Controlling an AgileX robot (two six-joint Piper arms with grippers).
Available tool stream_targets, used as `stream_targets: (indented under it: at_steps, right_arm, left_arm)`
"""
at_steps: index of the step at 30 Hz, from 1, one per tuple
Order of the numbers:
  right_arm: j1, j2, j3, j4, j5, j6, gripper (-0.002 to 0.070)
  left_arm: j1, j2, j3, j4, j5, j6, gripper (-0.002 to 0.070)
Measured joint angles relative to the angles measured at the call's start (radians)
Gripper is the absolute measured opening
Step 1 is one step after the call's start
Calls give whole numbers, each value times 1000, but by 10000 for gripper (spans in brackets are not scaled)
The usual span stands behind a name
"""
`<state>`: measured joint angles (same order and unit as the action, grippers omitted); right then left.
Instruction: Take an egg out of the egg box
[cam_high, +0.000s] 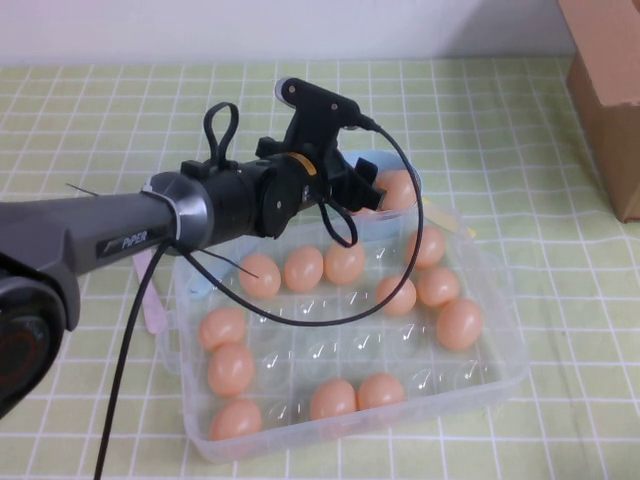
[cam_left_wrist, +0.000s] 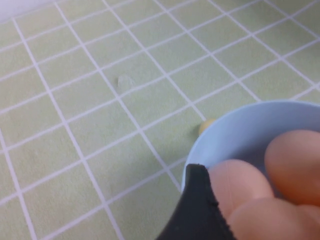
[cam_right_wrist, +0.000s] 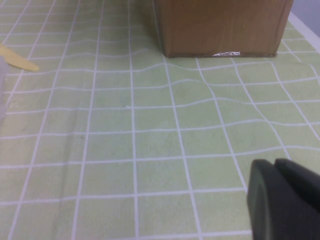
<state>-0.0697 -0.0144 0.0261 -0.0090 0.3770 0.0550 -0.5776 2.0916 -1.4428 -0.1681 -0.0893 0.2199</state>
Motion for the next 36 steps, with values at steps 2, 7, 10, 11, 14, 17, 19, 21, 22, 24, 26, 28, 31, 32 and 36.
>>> stream_targets:
  at_steps: [2,7,10,11,14,17,19,21,22,24,26,28,31,32,36]
  right_arm:
    - [0,0,0,0,0,0,-17]
    - [0,0,0,0,0,0,-17]
    - [0,0,0,0,0,0,-17]
    - [0,0,0,0,0,0,-17]
    - [0,0,0,0,0,0,-17]
    - [0,0,0,0,0,0,-17]
    - [0,0,0,0,0,0,-17]
    - [0,0,0,0,0,0,-17]
    - [0,0,0,0,0,0,-17]
    - [0,0,0,0,0,0,-17]
    - [0,0,0,0,0,0,-17]
    - [0,0,0,0,0,0,-17]
    - [0,0,0,0,0,0,-17]
    - [0,0,0,0,0,0,-17]
    - [0,0,0,0,0,0,-17]
  left_arm:
    - [0,-7,-11,9,4,0,473]
    - [0,-29,-24,35,12,-2,473]
    - [-2,-42,-24,44,12,-2,473]
    - [-4,-49,-24,49,14,-2,473]
    - [-6,-84,-24,82,35,-2,473]
    - [-9,-142,-24,112,71,-2,456]
    - [-10,-185,-10,128,83,-2,400]
    - [-10,-223,16,135,80,-2,336]
    - [-10,-245,35,137,77,-2,298]
    - [-10,-373,181,141,-9,-2,92]
    - [-10,-464,291,141,-70,0,42]
    - [-10,-560,391,139,-111,0,18]
    - [-10,-686,493,135,-118,0,4]
    - [-10,-734,527,135,-113,0,2]
    - [-10,-922,648,114,-82,0,0]
